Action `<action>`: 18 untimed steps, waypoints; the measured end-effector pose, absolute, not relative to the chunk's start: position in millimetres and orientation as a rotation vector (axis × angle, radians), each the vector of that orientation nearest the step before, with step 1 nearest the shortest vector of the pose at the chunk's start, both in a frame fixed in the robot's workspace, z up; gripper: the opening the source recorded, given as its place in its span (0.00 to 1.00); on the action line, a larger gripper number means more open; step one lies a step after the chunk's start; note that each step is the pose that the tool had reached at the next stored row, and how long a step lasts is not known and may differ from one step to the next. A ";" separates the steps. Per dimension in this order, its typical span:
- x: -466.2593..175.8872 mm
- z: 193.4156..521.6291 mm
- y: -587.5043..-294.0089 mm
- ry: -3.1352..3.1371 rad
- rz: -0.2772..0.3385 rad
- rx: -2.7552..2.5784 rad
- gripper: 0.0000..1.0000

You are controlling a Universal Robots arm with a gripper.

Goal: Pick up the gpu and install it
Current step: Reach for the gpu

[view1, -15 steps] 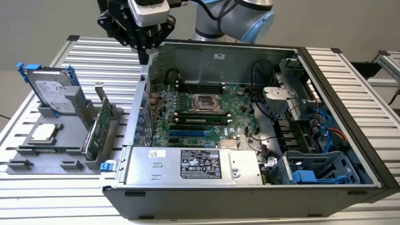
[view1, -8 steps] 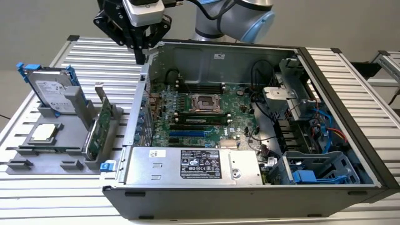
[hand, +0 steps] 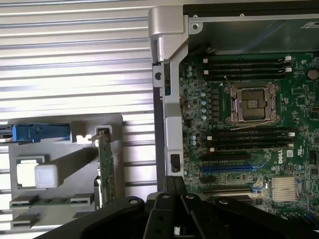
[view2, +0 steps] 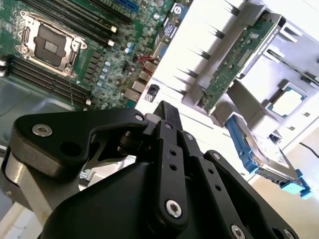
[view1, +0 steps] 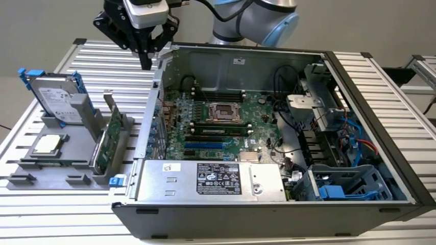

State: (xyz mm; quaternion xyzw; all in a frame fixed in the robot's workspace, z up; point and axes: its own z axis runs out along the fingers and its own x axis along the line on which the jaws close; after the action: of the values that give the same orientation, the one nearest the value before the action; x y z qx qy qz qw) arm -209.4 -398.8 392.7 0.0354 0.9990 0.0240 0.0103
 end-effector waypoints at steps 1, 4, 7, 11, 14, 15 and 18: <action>-210.8 392.7 -398.8 3.118 0.075 0.110 0.00; -215.1 392.7 -398.8 3.118 0.075 0.110 0.00; -219.5 392.7 -398.8 3.118 0.075 0.110 0.00; -225.1 392.7 -398.8 3.118 0.075 0.111 0.00; -229.3 392.7 -398.8 3.118 0.075 0.110 0.00; -230.7 392.7 -398.8 3.118 0.075 0.110 0.00; -236.1 392.7 -398.8 3.118 0.075 0.110 0.00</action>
State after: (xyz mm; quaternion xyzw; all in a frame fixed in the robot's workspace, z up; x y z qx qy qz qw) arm -236.1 -398.8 392.7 0.0354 0.9990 0.0241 0.0103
